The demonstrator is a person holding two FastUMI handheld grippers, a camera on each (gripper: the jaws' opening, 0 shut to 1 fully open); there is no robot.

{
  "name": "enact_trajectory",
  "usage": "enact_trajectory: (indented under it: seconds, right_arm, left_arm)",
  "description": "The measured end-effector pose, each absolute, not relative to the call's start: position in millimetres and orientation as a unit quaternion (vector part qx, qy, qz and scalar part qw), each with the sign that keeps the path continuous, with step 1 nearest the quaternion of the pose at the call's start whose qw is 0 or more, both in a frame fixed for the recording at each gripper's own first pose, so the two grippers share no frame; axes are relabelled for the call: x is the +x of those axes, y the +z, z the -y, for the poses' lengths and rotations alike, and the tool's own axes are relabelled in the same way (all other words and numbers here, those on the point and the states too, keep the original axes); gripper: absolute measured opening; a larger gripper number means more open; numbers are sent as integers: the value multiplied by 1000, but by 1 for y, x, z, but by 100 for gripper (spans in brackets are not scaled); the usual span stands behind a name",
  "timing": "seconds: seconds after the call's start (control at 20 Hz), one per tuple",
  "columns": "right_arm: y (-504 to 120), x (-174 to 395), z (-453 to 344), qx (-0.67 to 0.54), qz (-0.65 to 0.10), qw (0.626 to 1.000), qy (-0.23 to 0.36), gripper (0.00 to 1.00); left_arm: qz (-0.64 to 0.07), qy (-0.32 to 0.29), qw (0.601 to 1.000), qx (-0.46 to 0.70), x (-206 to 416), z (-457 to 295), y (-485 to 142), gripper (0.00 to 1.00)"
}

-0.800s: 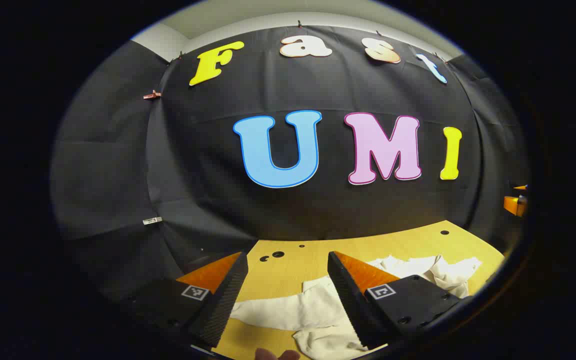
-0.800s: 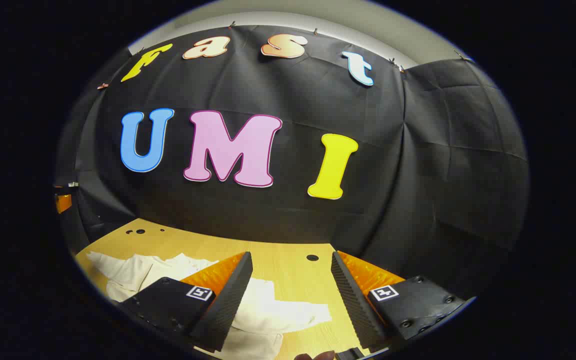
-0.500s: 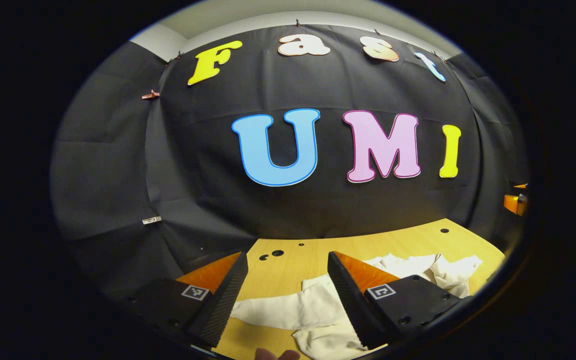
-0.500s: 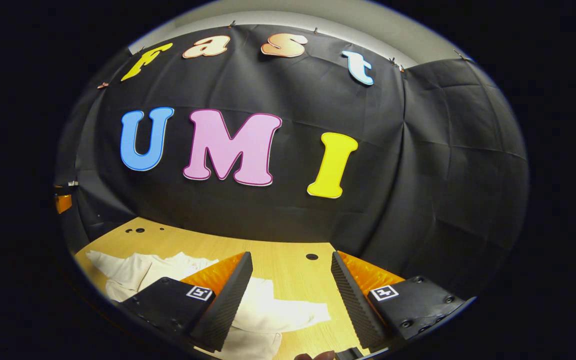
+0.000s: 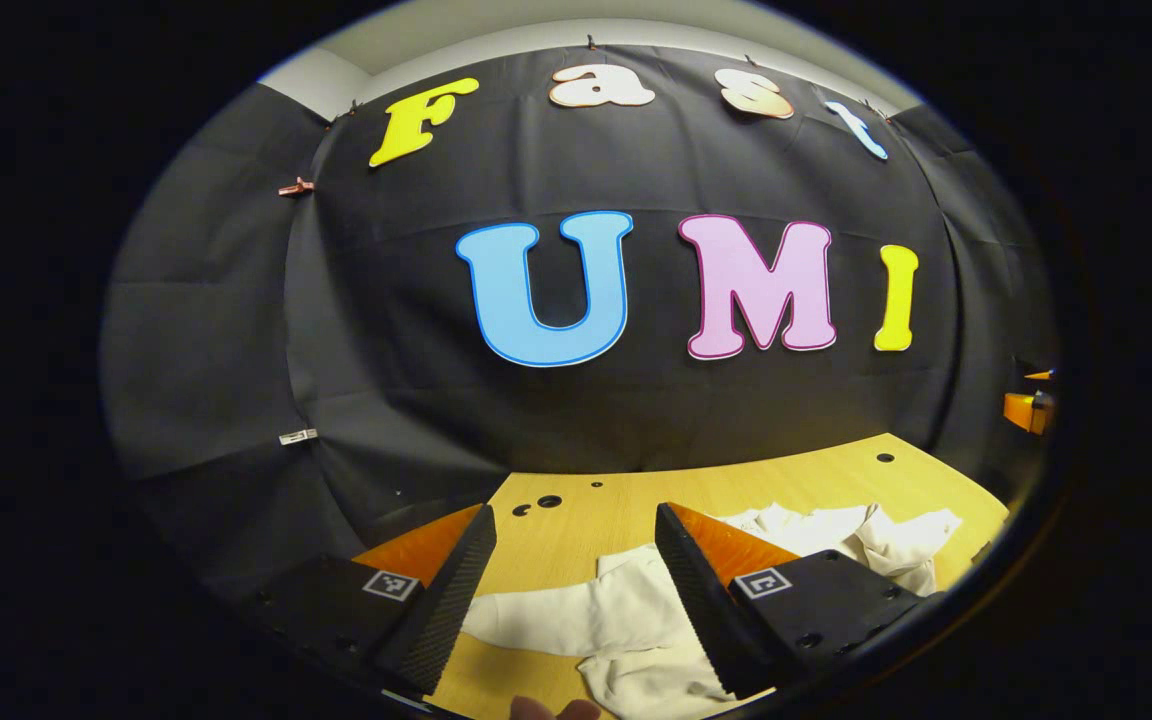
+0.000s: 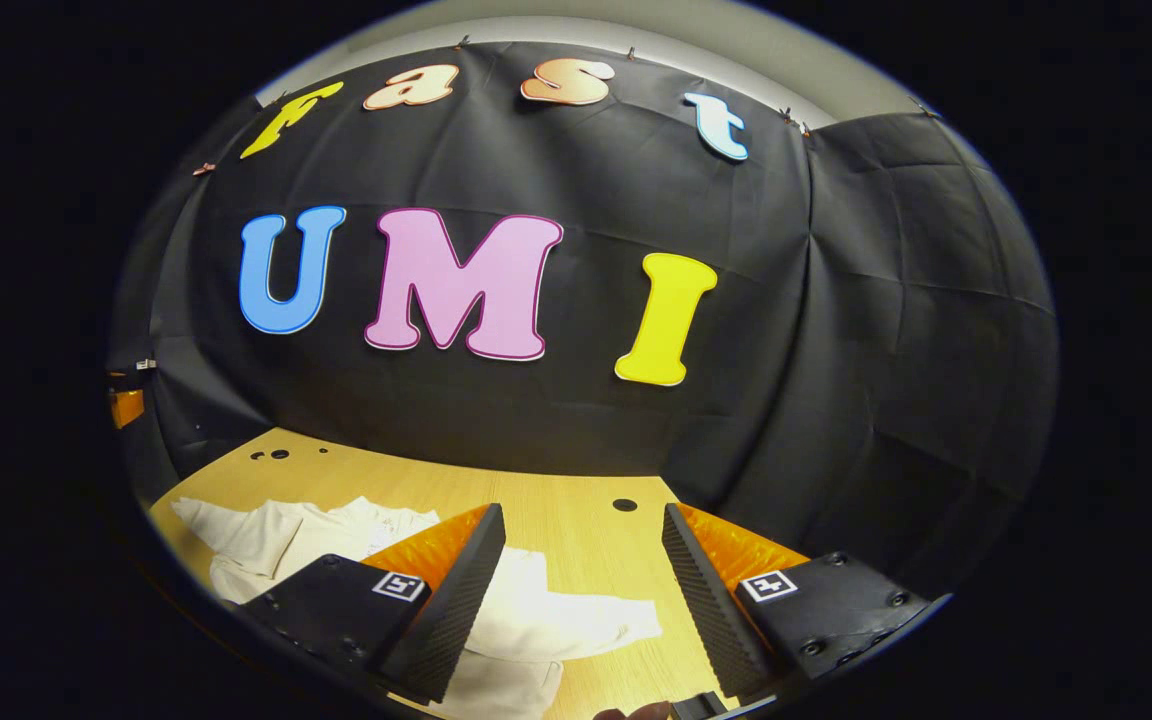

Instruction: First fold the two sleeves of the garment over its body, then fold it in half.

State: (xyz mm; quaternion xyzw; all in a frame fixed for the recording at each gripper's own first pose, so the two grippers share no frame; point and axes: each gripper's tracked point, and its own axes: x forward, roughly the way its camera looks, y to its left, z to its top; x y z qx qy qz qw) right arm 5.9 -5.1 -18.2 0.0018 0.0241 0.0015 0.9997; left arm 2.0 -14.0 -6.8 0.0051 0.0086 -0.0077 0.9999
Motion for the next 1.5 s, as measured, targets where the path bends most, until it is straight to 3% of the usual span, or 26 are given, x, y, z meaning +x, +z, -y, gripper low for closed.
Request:
enact_trajectory:
  seconds: [0.2,0.5,0.95,1.35,1.45,1.5]
  right_arm:
    - [-52,21,21,11,-64,998,-8,97]
    - [-152,56,47,17,-170,985,-7,98]
    - [-289,101,72,66,-324,943,-32,98]
    - [-342,119,76,78,-391,917,-32,98]
    - [-344,120,70,88,-388,917,-20,90]
    - [-346,121,67,88,-389,917,-12,80]
  left_arm:
    - [-12,-12,1000,9,4,22,-8,99]
    - [-29,-19,999,22,6,39,-16,99]
    - [-53,-12,998,32,11,55,-26,99]
    - [-73,3,997,36,14,55,-35,99]
    - [-77,6,996,37,15,53,-39,99]
    - [-79,8,996,37,15,52,-40,99]
